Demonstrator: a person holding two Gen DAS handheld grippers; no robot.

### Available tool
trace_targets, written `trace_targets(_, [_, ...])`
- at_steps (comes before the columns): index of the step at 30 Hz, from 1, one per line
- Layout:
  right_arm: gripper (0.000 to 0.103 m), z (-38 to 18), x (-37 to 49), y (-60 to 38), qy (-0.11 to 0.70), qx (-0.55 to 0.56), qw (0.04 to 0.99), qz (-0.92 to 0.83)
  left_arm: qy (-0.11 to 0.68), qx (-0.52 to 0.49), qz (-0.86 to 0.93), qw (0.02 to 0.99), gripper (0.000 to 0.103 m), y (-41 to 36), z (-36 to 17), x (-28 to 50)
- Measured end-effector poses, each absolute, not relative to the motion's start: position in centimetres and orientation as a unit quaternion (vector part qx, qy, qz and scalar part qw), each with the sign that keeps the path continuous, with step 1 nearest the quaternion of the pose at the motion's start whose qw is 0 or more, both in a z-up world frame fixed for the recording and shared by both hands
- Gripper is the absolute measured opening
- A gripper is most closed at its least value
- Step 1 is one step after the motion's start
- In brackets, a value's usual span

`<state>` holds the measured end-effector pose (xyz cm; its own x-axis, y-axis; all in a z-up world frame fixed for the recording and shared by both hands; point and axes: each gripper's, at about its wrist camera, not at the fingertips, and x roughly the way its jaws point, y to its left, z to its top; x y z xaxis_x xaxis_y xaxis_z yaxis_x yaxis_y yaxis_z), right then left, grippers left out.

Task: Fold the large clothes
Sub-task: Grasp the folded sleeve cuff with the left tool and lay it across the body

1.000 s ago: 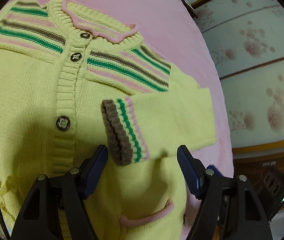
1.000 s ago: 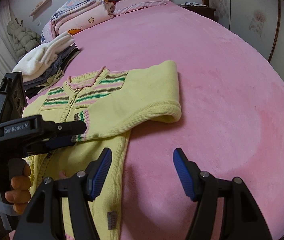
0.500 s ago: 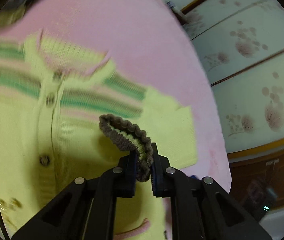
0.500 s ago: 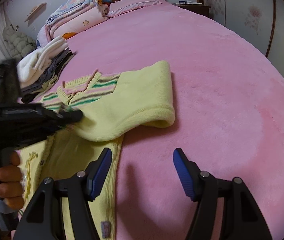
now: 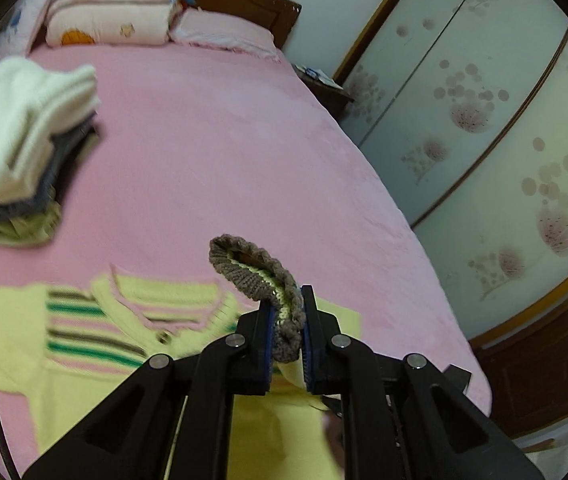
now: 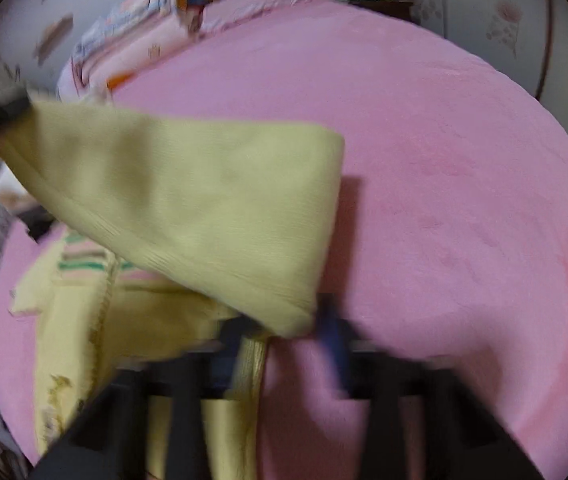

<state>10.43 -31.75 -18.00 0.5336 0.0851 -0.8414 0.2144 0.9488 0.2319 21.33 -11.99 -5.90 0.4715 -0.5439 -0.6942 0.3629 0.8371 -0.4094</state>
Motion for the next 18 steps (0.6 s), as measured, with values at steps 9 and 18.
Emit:
trace_targets(9, [0.011,-17.5,10.3,-28.9,0.46,0.043,0.884,-0.064,0.472,-0.092,-0.188,0.856,0.009,-6.4,-10.9,23.6])
trace_targets(18, [0.011,-18.6,10.2,-26.2,0.47,-0.034,0.878,-0.084,0.544,-0.081,-0.144,0.823,0.01,-3.4,-20.0,23.5])
